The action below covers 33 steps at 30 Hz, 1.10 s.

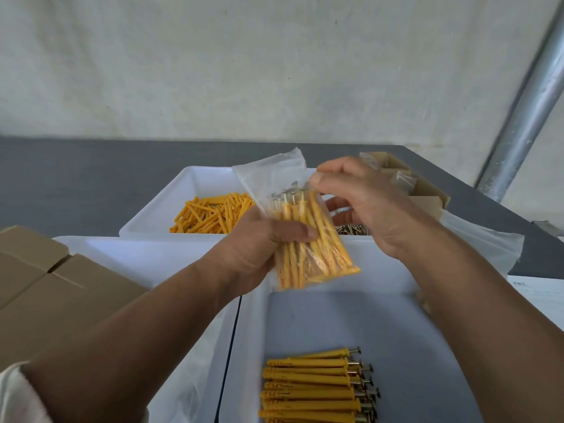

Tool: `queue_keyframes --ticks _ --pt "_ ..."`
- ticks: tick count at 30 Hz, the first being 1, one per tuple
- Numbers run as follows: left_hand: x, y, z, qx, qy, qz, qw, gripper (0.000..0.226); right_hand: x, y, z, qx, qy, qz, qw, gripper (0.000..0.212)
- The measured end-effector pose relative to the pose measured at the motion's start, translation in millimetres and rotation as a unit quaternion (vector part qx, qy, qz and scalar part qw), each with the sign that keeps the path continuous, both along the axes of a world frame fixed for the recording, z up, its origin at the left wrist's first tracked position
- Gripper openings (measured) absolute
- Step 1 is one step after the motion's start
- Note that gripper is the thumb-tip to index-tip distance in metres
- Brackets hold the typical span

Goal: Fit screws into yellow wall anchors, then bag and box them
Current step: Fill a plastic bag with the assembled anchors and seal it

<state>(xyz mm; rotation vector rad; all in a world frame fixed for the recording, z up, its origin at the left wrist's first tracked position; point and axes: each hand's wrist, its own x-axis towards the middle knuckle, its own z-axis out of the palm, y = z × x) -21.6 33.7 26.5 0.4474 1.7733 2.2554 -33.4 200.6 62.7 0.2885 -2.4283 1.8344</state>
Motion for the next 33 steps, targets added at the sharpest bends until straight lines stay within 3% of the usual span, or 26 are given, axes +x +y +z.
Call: queue_keyframes --ticks 7,11,17,23,27,31,33 --pt "-5 -8 3 0.055 -0.05 0.0 0.997 0.052 4 -7 -5 0.117 -0.007 0.018 0.993 0.017" --pt "-8 -9 3 0.079 -0.084 -0.011 0.993 0.046 6 -11 -6 0.204 0.056 -0.039 0.977 0.017" --pt "-11 -13 -1 0.102 -0.109 -0.073 0.986 0.035 3 -10 -8 0.24 0.087 -0.076 0.964 0.021" --pt "-10 -14 0 0.087 -0.117 -0.053 0.988 0.034 1 -9 -9 0.197 0.121 -0.091 0.969 0.02" --pt "-9 -12 2 0.124 -0.13 -0.026 0.983 0.038 1 -7 -8 0.137 0.115 -0.07 0.981 0.02" --pt "-8 -14 5 0.147 -0.125 -0.025 0.981 0.039 6 -6 -6 0.113 0.073 0.013 0.991 0.02" --pt "-8 -16 5 0.155 -0.123 -0.03 0.98 0.043 8 -7 -6 0.107 0.026 0.063 0.992 0.03"
